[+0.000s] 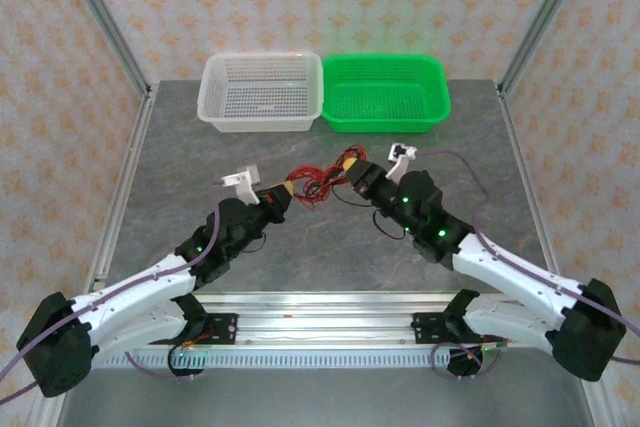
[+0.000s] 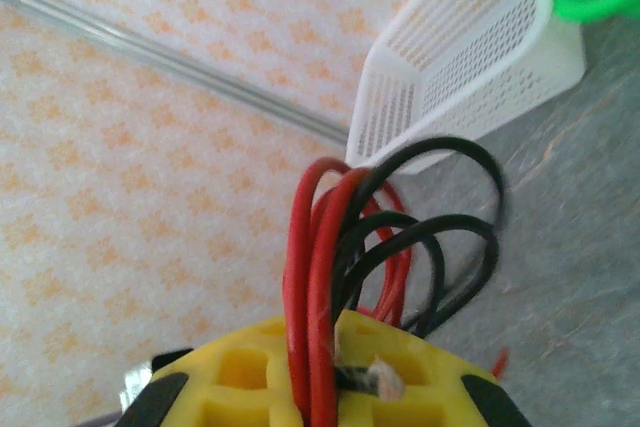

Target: Untangle the cables

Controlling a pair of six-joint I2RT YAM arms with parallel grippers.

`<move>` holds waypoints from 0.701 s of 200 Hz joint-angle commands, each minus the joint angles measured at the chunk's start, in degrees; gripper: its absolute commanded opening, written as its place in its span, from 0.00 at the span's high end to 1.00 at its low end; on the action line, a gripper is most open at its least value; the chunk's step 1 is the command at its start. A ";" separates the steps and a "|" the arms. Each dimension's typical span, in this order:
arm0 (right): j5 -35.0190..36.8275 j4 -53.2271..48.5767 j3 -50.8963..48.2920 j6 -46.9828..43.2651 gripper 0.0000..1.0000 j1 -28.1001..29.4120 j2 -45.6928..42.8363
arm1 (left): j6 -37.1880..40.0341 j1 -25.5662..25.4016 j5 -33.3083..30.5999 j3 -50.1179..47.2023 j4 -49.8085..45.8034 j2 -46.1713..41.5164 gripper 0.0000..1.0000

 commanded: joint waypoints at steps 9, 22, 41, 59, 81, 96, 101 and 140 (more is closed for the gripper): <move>4.17 -9.07 3.23 -6.07 1.00 -2.32 -2.16 | -1.35 2.56 -7.90 -3.50 -10.18 0.00 0.99; 3.24 -11.63 3.57 -7.44 1.00 -2.64 -1.27 | -2.40 2.99 -8.53 -4.12 -10.18 0.59 0.99; 1.44 -12.18 2.34 -8.11 1.00 -2.81 -0.30 | -4.11 3.72 -9.84 -4.96 -10.37 1.98 0.99; 3.37 -12.27 0.21 -6.68 1.00 -2.86 -0.44 | -6.02 4.65 -11.97 -4.95 -12.88 3.34 0.99; 10.56 -11.69 -4.10 -2.31 1.00 -2.90 -2.56 | -7.28 5.97 -14.59 -4.50 -17.72 3.91 0.99; 12.77 -7.35 -8.62 1.58 1.00 -2.99 -3.69 | -7.37 6.73 -15.11 -4.08 -19.85 4.00 0.99; 12.83 -5.43 -10.13 2.98 1.00 -3.08 -3.71 | -7.16 6.87 -15.02 -3.94 -20.31 4.13 0.99; 8.30 8.98 -17.16 11.02 0.89 -3.17 3.22 | -6.95 6.92 -12.32 -3.69 -18.20 7.80 0.99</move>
